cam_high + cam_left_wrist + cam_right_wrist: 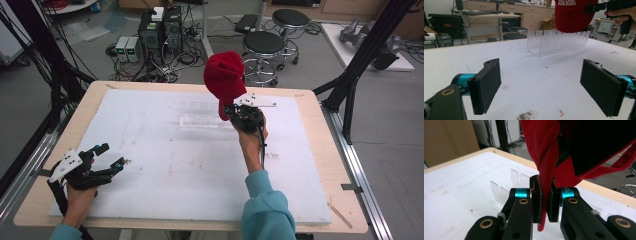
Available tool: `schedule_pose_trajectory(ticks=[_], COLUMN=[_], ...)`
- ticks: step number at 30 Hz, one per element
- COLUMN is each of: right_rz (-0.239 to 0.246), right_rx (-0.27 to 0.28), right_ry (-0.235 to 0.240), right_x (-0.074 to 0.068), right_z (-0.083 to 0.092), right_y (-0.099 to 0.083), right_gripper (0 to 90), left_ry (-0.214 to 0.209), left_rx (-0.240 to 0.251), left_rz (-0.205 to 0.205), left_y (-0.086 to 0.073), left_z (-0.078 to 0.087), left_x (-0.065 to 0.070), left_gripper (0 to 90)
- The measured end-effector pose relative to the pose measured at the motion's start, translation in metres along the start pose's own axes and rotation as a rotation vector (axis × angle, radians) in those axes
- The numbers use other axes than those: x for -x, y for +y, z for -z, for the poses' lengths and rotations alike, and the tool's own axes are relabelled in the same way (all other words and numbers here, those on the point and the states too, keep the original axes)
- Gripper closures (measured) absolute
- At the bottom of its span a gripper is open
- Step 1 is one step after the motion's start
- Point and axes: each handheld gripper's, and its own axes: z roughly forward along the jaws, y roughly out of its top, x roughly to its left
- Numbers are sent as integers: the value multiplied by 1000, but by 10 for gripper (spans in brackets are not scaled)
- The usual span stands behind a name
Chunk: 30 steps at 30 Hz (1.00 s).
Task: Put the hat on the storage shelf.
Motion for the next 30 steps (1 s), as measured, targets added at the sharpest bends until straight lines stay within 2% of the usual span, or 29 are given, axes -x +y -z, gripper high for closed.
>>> schedule_pose_trajectory(ticks=[7, 11, 16, 21, 27, 28, 30], right_rz=[-19, -49, -64, -63, -54, -46, -51], right_rx=[-26, -36, -78, -86, -105, -106, -114], right_ry=[19, 25, 29, 37, 35, 35, 33], right_x=[7, 10, 11, 11, 10, 10, 9], right_z=[-11, -14, -15, -15, -14, -14, -14], right_y=[-9, -13, -17, -20, -22, -22, -23], right_gripper=[853, 852, 848, 846, 838, 800, 652], left_ry=[-2, -4, -4, -2, 3, 5, 5], left_rx=[19, 16, 23, 59, 54, 54, 53], left_rz=[15, 16, 16, 19, 16, 16, 14], left_y=[-5, -5, -5, -7, -7, -7, -7], left_z=[1, 0, 1, 4, 4, 4, 4], left_x=[-2, -2, -2, -2, -2, -2, -2], left_gripper=[174, 174, 173, 173, 172, 172, 170])
